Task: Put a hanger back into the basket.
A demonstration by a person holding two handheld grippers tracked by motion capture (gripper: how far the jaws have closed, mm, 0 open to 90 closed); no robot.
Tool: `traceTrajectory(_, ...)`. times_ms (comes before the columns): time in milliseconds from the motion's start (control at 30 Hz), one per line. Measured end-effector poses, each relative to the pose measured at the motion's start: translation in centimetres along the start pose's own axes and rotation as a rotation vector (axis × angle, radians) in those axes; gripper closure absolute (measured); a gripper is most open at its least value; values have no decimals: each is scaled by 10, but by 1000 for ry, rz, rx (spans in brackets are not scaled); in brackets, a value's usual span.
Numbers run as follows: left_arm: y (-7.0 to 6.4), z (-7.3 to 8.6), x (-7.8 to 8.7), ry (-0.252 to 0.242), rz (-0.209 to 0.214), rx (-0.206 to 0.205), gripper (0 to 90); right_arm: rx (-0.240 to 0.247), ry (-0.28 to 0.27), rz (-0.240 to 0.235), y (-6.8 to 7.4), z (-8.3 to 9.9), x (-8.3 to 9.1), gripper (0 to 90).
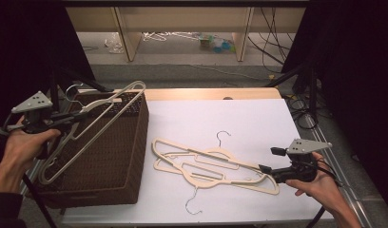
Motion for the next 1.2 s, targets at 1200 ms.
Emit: traceTrajectory(1200,45,88,-39,219,-126,73,817,13,26,-28,8,7,-12,216)
Point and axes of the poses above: each handheld gripper's, and its own axes: x roughly backward along the jaws, z roughly out of its underside, y roughly to its left, the point moved 10 cm from there along -x, roughly forward along the jaws, and after that the axes turned 6 degrees about x, right-handed, at the moved point
